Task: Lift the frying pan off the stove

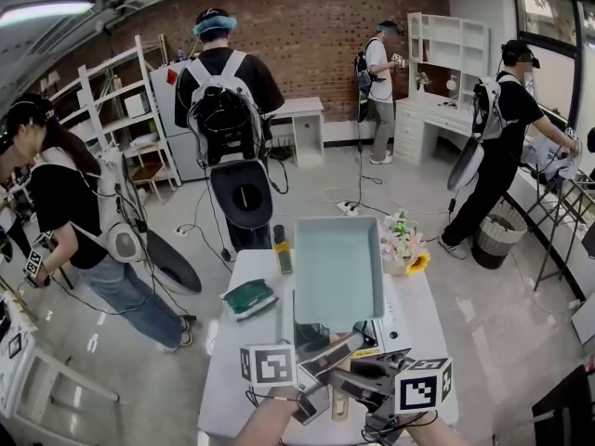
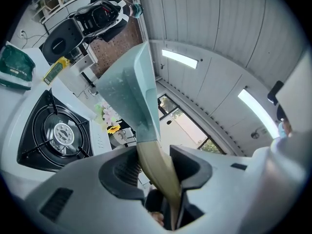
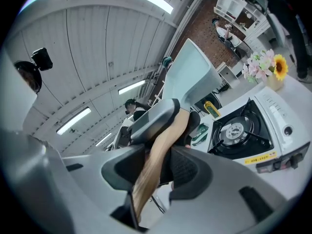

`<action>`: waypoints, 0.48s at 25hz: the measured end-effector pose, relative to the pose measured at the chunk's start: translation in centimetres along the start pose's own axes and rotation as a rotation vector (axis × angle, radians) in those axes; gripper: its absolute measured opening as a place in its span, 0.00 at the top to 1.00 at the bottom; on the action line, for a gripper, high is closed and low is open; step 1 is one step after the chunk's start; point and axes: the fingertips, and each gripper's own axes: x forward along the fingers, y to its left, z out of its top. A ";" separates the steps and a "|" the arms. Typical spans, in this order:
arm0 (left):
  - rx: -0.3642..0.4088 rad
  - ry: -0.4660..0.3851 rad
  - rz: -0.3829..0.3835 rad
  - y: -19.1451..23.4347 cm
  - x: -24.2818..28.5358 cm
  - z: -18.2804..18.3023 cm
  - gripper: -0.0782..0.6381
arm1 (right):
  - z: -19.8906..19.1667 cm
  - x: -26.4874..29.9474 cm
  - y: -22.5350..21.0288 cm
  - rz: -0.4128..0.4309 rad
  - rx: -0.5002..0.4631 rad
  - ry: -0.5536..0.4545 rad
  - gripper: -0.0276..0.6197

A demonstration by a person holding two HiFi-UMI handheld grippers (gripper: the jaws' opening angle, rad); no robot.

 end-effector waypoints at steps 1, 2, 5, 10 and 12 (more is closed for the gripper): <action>0.005 0.000 -0.002 -0.2 -0.1 0.0 0.65 | 0.0 0.0 0.2 0.000 -0.001 -0.002 0.72; 0.009 0.000 -0.003 -0.4 -0.1 0.0 0.65 | 0.0 -0.1 0.4 -0.001 -0.002 -0.004 0.72; 0.021 -0.002 -0.007 -0.8 0.0 0.0 0.65 | 0.1 -0.3 0.6 -0.002 -0.014 -0.005 0.72; 0.025 -0.007 -0.016 -1.3 0.0 -0.2 0.65 | 0.1 -0.7 0.9 -0.002 -0.026 -0.012 0.72; 0.026 -0.009 -0.017 -1.4 -0.2 -0.2 0.65 | 0.0 -0.6 1.1 -0.001 -0.025 -0.012 0.72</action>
